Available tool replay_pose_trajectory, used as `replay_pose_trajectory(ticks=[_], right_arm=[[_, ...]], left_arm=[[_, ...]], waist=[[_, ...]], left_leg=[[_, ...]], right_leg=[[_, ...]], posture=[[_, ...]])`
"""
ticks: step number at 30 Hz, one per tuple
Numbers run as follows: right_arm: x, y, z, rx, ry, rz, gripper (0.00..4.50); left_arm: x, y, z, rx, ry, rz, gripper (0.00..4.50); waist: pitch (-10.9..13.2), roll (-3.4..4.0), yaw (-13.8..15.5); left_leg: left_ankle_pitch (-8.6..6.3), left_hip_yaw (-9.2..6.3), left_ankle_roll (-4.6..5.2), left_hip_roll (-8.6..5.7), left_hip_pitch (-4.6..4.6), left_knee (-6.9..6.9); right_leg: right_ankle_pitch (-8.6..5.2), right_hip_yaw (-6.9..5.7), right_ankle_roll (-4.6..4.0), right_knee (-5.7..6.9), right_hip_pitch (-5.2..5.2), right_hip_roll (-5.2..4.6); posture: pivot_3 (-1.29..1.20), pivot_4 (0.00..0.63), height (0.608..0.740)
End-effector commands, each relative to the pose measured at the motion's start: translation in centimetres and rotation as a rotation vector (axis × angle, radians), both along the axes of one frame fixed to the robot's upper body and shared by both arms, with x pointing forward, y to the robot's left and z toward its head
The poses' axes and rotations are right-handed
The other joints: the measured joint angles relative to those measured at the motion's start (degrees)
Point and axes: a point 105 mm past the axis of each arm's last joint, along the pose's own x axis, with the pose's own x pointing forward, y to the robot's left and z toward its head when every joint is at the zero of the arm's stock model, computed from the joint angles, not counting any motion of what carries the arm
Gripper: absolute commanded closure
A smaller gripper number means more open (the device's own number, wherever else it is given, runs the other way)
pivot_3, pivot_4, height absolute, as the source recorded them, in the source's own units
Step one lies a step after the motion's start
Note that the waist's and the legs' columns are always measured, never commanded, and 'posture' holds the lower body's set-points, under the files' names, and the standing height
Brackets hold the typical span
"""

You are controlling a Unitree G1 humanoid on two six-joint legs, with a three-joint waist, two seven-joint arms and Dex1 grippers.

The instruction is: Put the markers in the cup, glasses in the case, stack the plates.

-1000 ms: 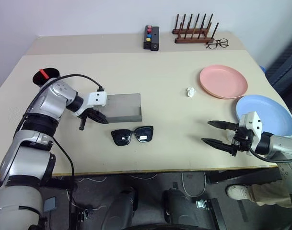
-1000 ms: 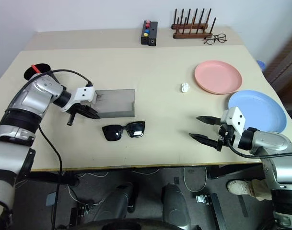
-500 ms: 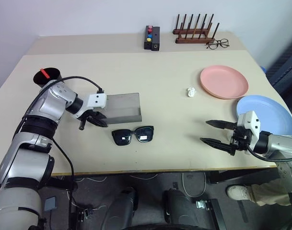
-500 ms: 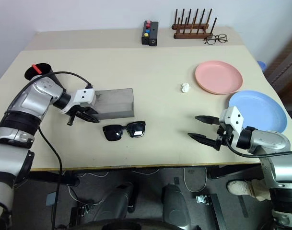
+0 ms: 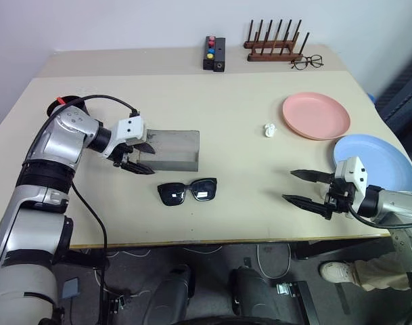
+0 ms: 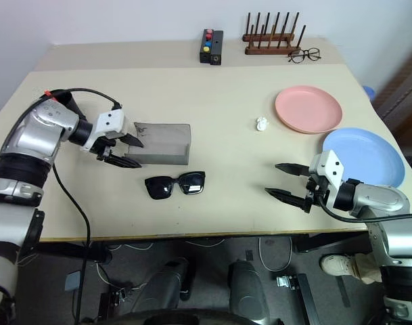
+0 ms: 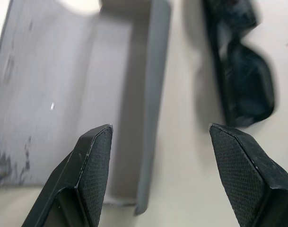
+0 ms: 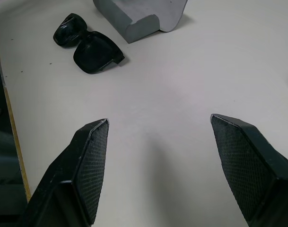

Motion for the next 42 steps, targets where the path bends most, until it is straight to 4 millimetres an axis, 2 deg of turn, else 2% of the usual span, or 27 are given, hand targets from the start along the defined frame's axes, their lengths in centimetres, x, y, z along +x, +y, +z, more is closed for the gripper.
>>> replay_pose_trajectory(ticks=[1, 9, 14, 18, 31, 42], right_arm=[[0.3, 0.2, 1.0, 0.017, -0.046, 0.009, 0.99], [0.4, 0.3, 0.8, 0.028, -0.044, 0.001, 0.99], [0.0, 0.6, 0.1, 0.042, -0.033, 0.002, 0.99], [-0.3, 0.6, -0.1, 0.056, -0.038, -0.007, 0.99], [-0.3, 0.4, 0.3, 0.053, -0.047, -0.019, 0.99], [-0.2, 0.5, 0.4, 0.053, -0.047, -0.017, 0.99]], left_arm=[[-1.0, -1.6, 1.4, -0.049, 0.010, -0.063, 1.20], [-2.4, -4.7, -0.1, -0.072, 0.157, -0.157, 1.20], [-1.9, -6.0, -1.2, -0.118, 0.166, -0.156, 1.20], [-1.8, -7.2, -1.7, -0.224, 0.135, -0.142, 1.20], [-4.3, -5.9, -4.2, -0.240, 0.184, -0.087, 1.20], [-4.5, -7.0, -4.7, -0.209, 0.165, -0.083, 1.20]], waist=[[0.0, 0.00, 0.0], [0.0, 0.01, -0.1], [0.0, 0.01, 0.1], [0.0, 0.01, -0.1], [0.0, 0.02, 0.2], [0.0, 0.03, 0.1]], left_leg=[[0.00, 0.00, 0.00, 0.00, 0.00, 0.00], [0.00, 0.00, 0.00, 0.00, 0.00, 0.00], [0.00, 0.00, 0.00, -0.01, 0.00, 0.07], [-0.01, 0.01, 0.02, 0.00, 0.00, 0.10], [-0.02, 0.00, 0.03, 0.00, 0.00, 0.15], [-0.03, 0.00, 0.03, 0.00, 0.00, 0.15]], right_leg=[[0.00, 0.00, 0.00, 0.00, 0.00, -0.01], [0.00, 0.01, 0.00, 0.00, 0.00, 0.00], [0.00, 0.00, 0.00, -0.01, 0.05, 0.00], [0.00, 0.01, 0.00, -0.02, 0.05, -0.01], [0.00, 0.03, 0.00, -0.04, 0.08, -0.07], [0.00, 0.03, -0.01, -0.05, 0.09, -0.10]], posture=[[0.00, 0.150, 0.740], [0.00, 0.150, 0.740], [0.00, 0.150, 0.740], [0.00, 0.150, 0.740], [0.00, 0.150, 0.740], [0.00, 0.150, 0.740]])
